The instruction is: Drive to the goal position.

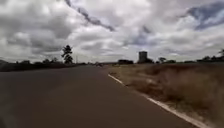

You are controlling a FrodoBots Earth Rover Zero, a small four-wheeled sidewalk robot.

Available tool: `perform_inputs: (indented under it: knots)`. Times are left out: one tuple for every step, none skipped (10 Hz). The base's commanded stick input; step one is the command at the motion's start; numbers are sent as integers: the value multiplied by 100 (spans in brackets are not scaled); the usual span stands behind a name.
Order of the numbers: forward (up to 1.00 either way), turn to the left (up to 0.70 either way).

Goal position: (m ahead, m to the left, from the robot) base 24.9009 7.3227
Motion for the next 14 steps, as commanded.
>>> perform_inputs:
  knots:
    - [85, 0]
    - [85, 0]
    - [85, 0]
    - [85, 0]
    - [85, 0]
    - [85, 0]
    - [85, 0]
    - [85, 0]
    - [85, 0]
    - [85, 0]
    - [85, 0]
    - [85, 0]
    - [85, 0]
    - [85, 0]
